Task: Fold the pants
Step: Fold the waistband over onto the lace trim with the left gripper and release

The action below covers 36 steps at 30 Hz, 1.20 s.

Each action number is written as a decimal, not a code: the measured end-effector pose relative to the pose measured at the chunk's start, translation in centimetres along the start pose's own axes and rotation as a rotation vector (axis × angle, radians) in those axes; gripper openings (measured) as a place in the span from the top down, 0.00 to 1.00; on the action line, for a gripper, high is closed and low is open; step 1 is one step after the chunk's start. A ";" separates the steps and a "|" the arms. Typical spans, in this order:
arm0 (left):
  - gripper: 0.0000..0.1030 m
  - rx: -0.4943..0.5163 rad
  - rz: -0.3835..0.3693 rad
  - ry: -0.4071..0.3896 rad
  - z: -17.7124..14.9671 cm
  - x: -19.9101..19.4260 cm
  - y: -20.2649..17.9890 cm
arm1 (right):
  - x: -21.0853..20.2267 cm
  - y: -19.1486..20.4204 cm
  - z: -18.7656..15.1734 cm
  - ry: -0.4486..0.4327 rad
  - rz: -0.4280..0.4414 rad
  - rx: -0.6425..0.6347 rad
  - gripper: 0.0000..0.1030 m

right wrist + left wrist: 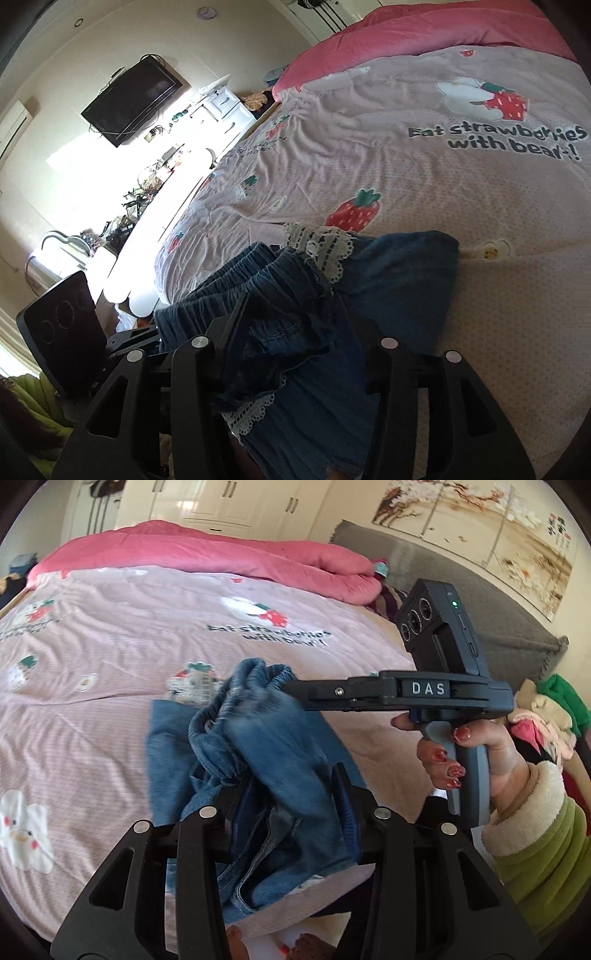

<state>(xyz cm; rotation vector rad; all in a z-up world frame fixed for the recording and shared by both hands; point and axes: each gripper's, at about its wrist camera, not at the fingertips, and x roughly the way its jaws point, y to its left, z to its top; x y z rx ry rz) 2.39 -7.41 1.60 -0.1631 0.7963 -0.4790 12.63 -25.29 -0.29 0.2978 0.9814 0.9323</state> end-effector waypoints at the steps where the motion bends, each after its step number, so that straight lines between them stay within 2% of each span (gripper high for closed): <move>1: 0.69 0.012 -0.011 0.010 -0.1 0.3 -0.5 | -0.4 -0.4 -0.3 -0.009 -0.005 0.010 0.47; 9: 0.69 0.053 -0.069 0.077 -1.3 2.4 -3.1 | -2.7 -1.8 -1.4 -0.037 -0.051 0.054 0.32; 15: 0.59 0.073 -0.093 0.082 -1.7 1.8 -3.6 | -3.8 -1.4 -1.1 -0.061 -0.071 0.059 0.27; 18: 0.50 0.073 -0.103 0.046 -1.7 -0.5 -3.1 | -4.4 -0.5 -0.8 -0.075 -0.069 0.045 0.25; 20: 0.44 0.062 -0.073 0.007 -1.6 -2.3 -2.2 | -4.8 0.6 -0.8 -0.082 -0.060 0.017 0.22; 23: 0.34 0.044 0.033 -0.041 -1.0 -4.3 0.0 | -5.3 2.1 -0.7 -0.085 -0.049 -0.020 0.20; 26: 0.30 -0.006 0.127 -0.029 -0.2 -4.5 3.4 | -5.3 3.7 -0.6 -0.082 -0.050 -0.071 0.18; 29: 0.30 -0.061 0.182 -0.015 0.8 -3.9 6.6 | -4.7 5.4 -0.3 -0.059 -0.058 -0.142 0.17; 33: 0.29 -0.125 0.190 0.033 2.3 -2.8 9.7 | -3.6 7.6 -0.2 -0.017 -0.082 -0.256 0.17; 36: 0.29 -0.119 0.175 0.083 3.5 -1.3 10.3 | -2.4 9.4 -0.3 0.009 -0.100 -0.354 0.17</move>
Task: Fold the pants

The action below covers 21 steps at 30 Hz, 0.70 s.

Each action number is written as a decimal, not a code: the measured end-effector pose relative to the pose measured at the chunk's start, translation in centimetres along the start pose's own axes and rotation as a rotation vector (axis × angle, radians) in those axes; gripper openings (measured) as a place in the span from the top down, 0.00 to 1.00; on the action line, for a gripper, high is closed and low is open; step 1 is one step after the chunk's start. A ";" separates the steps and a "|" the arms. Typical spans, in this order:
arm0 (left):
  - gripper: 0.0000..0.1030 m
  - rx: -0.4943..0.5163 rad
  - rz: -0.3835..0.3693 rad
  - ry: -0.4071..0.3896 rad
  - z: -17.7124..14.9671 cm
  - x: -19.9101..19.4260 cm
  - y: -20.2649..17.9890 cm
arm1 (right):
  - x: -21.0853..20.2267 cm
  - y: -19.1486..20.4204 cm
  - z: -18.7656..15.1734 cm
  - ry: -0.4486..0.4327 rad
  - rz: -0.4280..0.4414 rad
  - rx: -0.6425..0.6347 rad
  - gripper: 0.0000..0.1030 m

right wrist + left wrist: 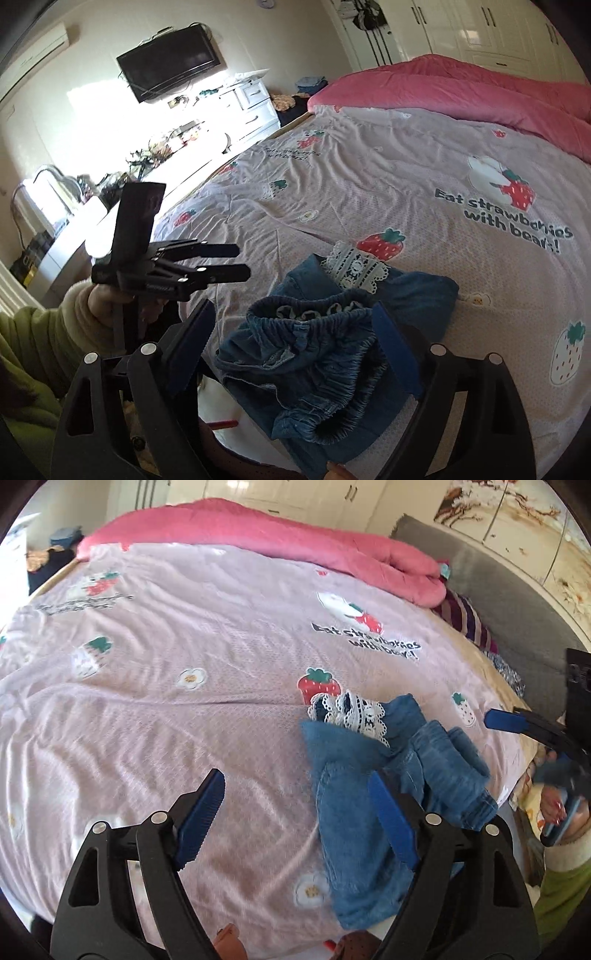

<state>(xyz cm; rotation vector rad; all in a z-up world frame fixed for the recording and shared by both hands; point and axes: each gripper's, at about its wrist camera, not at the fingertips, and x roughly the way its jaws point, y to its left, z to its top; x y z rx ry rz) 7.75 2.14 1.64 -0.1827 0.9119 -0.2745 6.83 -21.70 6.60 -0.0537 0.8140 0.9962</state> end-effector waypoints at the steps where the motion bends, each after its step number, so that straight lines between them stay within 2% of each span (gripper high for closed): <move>1: 0.29 0.009 0.001 0.010 0.4 0.4 -0.2 | 0.4 0.6 0.1 0.008 -0.007 -0.035 0.17; 4: 0.30 0.043 -0.003 0.030 1.2 1.7 -1.4 | 1.8 2.1 0.4 0.047 -0.023 -0.125 0.17; 6: 0.30 0.059 -0.014 0.042 1.4 2.5 -2.1 | 2.7 3.3 0.2 0.081 -0.032 -0.188 0.25; 7: 0.30 0.068 -0.007 0.049 1.3 3.0 -2.5 | 2.9 3.7 0.0 0.098 -0.033 -0.213 0.43; 8: 0.30 0.073 0.002 0.054 1.3 3.4 -2.8 | 3.5 4.0 -0.4 0.127 -0.046 -0.240 0.53; 9: 0.30 0.076 0.003 0.059 1.3 3.7 -2.8 | 4.0 4.1 -0.7 0.156 -0.071 -0.255 0.57; 11: 0.30 0.089 0.004 0.072 1.1 4.5 -3.4 | 4.8 3.8 -1.7 0.213 -0.095 -0.264 0.82; 16: 0.33 0.113 0.040 0.102 0.8 6.8 -3.9 | 3.7 3.0 -4.5 0.239 -0.067 -0.260 0.88; 18: 0.33 0.105 0.039 0.105 0.8 7.2 -3.7 | 2.6 2.5 -6.3 0.252 -0.077 -0.269 0.93; 21: 0.33 0.094 0.024 0.110 0.9 7.6 -3.5 | 1.9 1.6 -8.5 0.276 -0.105 -0.251 0.93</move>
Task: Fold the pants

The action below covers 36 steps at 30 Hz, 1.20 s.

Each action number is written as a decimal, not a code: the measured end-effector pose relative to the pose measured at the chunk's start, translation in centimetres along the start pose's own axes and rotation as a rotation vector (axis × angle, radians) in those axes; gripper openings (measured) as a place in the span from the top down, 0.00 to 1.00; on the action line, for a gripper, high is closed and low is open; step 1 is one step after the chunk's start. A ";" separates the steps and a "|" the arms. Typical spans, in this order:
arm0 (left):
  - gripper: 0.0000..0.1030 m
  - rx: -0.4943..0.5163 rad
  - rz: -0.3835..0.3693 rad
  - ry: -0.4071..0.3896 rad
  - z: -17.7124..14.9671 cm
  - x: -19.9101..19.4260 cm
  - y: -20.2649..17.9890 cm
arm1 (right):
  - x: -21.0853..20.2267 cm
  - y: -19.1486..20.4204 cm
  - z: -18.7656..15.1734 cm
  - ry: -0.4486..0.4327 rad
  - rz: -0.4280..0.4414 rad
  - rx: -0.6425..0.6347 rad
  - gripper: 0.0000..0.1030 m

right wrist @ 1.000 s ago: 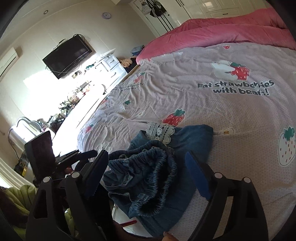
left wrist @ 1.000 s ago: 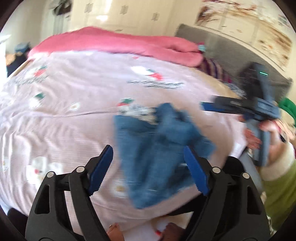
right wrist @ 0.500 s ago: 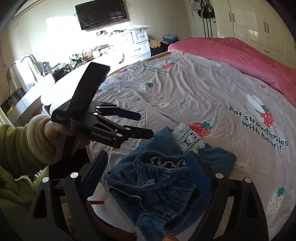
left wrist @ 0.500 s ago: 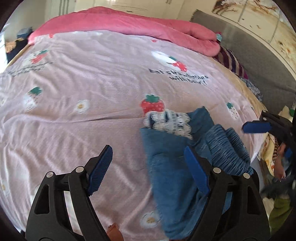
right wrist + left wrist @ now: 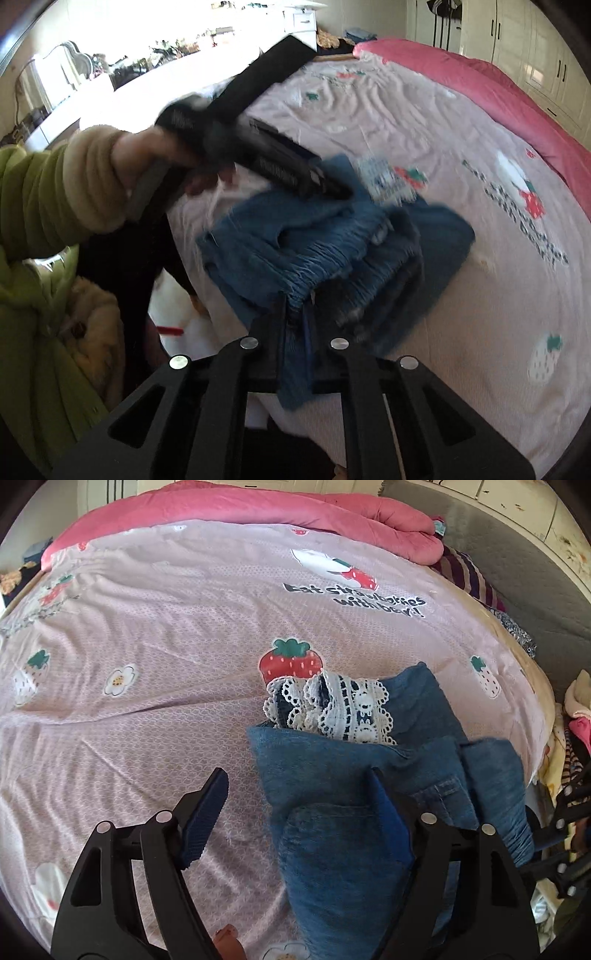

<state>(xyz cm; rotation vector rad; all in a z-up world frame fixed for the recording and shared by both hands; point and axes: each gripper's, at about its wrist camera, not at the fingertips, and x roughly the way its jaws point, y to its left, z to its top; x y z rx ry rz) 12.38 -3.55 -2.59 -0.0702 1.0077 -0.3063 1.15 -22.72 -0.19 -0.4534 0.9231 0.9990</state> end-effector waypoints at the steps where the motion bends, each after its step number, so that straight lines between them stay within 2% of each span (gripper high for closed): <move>1: 0.33 0.002 -0.004 0.001 0.0 0.1 -0.1 | 0.4 -0.3 -0.7 0.008 0.005 0.023 0.93; 7: 0.33 -0.006 -0.005 0.005 0.0 0.8 -0.5 | 0.9 0.0 -2.1 -0.027 0.023 0.081 0.90; 9: 0.33 -0.004 -0.005 0.009 0.1 0.8 -0.5 | -0.7 0.6 -1.3 -0.072 0.017 0.076 0.84; 13: 0.33 0.015 -0.001 0.020 0.5 0.8 -0.3 | -4.6 4.1 0.9 -0.210 0.003 -0.048 0.57; 15: 0.33 0.020 -0.004 0.025 0.7 0.9 -0.4 | -4.6 7.2 2.3 -0.227 0.018 -0.170 0.54; 18: 0.33 0.038 0.004 0.028 1.1 0.9 -0.6 | -1.5 11.6 4.1 -0.163 0.011 -0.370 0.54; 22: 0.33 0.039 0.004 0.031 1.0 1.0 -0.5 | 3.0 12.9 5.1 -0.061 -0.060 -0.492 0.57; 24: 0.33 0.035 0.000 0.031 0.9 1.1 -0.5 | 5.1 12.6 5.4 -0.019 -0.098 -0.525 0.65; 26: 0.33 0.030 -0.006 0.031 0.9 1.2 -0.3 | 6.6 12.4 5.1 0.029 -0.134 -0.556 0.90; 27: 0.33 0.026 -0.009 0.032 0.9 1.3 -0.3 | 7.1 12.5 4.8 0.049 -0.135 -0.571 0.90; 32: 0.31 0.021 -0.017 0.023 1.0 1.7 -0.1 | 7.4 12.3 2.4 0.084 -0.097 -0.560 0.93; 36: 0.31 0.019 -0.018 0.016 1.1 1.9 -0.2 | 7.3 10.9 1.8 0.056 -0.043 -0.459 0.93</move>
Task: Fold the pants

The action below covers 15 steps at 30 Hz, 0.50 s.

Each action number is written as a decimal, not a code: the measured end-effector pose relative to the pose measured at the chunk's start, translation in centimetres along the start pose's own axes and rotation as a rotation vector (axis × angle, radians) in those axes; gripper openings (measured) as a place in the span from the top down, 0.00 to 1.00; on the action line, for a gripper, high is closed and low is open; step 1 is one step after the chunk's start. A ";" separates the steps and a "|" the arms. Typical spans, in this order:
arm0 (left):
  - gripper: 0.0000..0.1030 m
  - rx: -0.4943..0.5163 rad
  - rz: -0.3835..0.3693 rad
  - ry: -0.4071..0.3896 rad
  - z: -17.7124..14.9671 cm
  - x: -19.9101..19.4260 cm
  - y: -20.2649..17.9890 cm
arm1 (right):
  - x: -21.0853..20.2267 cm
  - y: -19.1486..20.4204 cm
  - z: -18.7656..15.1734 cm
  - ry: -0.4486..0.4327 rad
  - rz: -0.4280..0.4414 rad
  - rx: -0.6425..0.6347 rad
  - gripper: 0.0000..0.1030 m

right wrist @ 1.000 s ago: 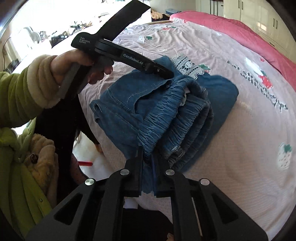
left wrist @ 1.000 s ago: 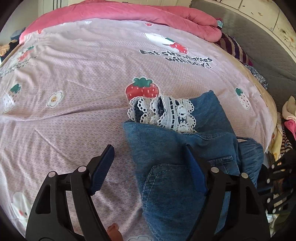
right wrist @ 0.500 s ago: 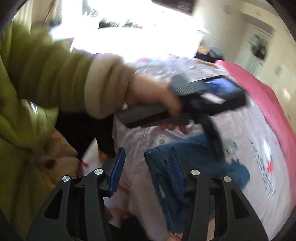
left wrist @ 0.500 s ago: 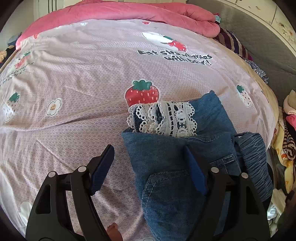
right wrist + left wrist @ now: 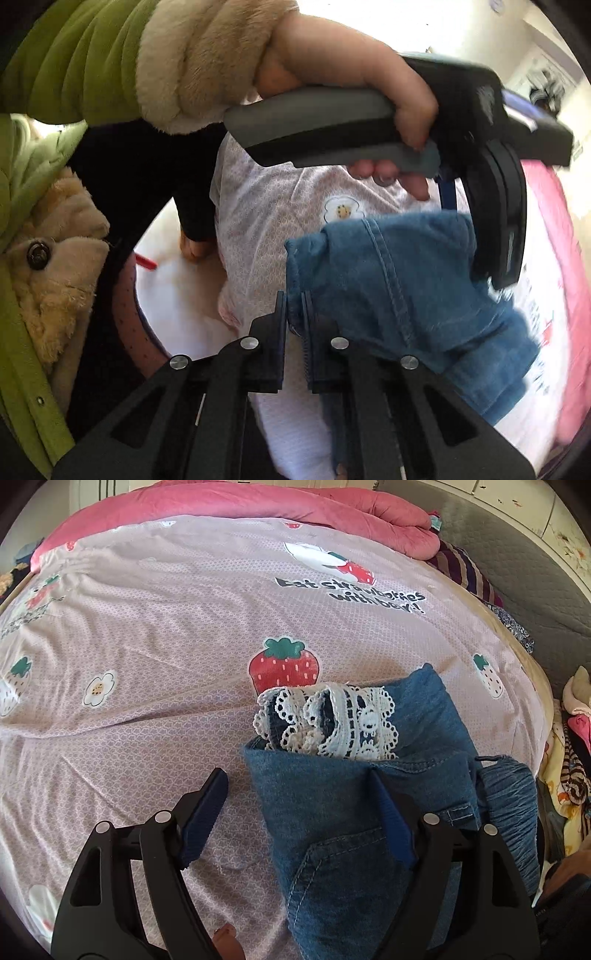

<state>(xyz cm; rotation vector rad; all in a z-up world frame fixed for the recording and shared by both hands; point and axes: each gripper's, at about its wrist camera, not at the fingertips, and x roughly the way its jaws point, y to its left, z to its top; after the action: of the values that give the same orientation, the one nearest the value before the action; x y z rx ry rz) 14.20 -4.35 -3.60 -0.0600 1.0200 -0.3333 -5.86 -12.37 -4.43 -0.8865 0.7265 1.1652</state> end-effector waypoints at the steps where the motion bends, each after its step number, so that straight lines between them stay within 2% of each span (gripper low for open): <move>1: 0.31 0.001 0.001 -0.002 0.0 0.0 -0.1 | -0.1 -0.4 -0.2 -0.016 0.015 0.034 0.93; 7: 0.31 0.004 0.001 -0.005 0.0 0.1 -0.1 | 0.0 -1.1 -0.9 -0.042 0.060 0.137 0.93; 8: 0.31 0.004 0.001 -0.006 0.0 0.1 -0.1 | -0.2 -1.3 -0.9 -0.051 0.075 0.170 0.90; 12: 0.31 0.004 0.002 -0.019 -0.1 -0.3 -0.1 | -2.7 -1.7 -1.3 -0.142 0.135 0.289 0.89; 15: 0.31 0.004 0.003 -0.029 -0.2 -0.7 -0.2 | -4.5 -1.9 -1.5 -0.212 0.137 0.356 0.77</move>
<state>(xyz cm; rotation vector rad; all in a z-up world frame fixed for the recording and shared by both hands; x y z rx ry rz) 13.69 -4.27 -3.08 -0.0597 0.9902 -0.3311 -5.18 -16.02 -0.87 -0.4142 0.7979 1.1823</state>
